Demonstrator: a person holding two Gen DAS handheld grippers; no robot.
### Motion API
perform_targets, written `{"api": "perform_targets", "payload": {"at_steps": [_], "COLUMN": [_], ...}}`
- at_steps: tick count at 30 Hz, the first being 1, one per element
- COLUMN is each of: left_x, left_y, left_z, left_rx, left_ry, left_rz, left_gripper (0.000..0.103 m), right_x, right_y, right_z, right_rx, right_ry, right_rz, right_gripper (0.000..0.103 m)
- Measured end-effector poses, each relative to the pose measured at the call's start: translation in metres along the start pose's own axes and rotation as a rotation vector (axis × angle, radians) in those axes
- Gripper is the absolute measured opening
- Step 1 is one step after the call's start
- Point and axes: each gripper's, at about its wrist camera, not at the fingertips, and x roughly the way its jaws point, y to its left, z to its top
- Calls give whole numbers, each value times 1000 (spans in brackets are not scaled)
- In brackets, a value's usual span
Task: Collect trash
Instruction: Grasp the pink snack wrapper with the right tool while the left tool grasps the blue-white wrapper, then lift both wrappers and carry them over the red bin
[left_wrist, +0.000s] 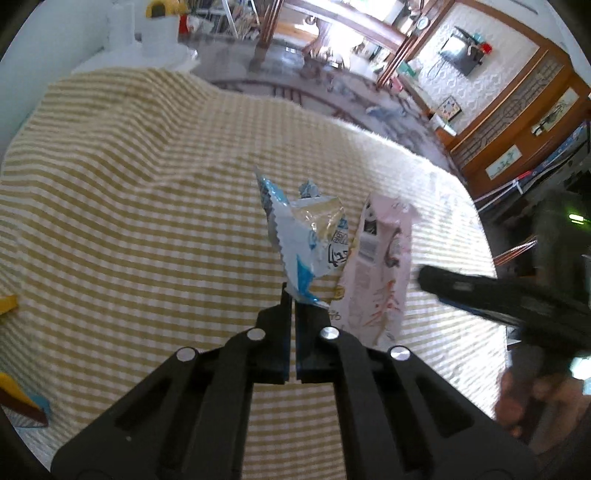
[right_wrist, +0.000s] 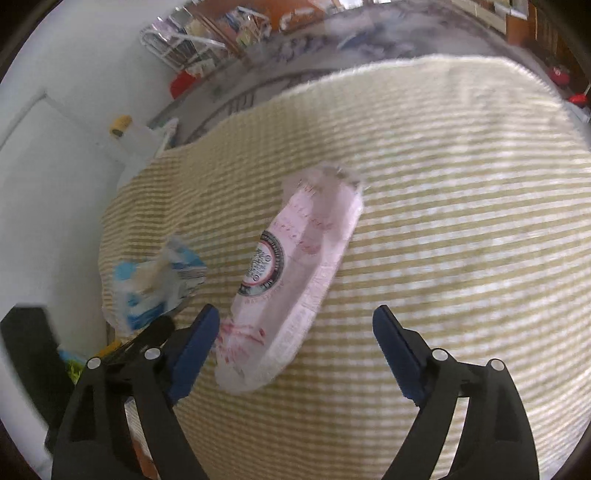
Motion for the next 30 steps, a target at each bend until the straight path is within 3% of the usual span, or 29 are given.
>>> {"api": "perform_targets", "payload": {"at_steps": [5, 9, 12, 20, 24, 30], "left_x": [-19, -26, -23, -23, -24, -22], "left_y": [9, 13, 3, -30, -49, -73], "left_z": [-4, -2, 2, 9, 11, 13], "left_rx": [-18, -32, -31, 28, 66, 113], "left_ry": [-27, -34, -39, -48, -51, -49], "left_rz": [1, 5, -2, -63, -96, -124], "left_gripper": [1, 1, 1, 1, 1, 1], "right_x": [36, 39, 31, -42, -80, -116], "right_y": [14, 21, 18, 17, 4, -18], "right_z": [2, 0, -1, -13, -24, -41], "right_rx": [-36, -83, -67, -128, -92, -27], "right_ry": [57, 42, 30, -125, -176, -245], "right_rz": [-30, -43, 1, 72, 131, 139], "right_gripper": [84, 65, 47, 46, 46, 46]}}
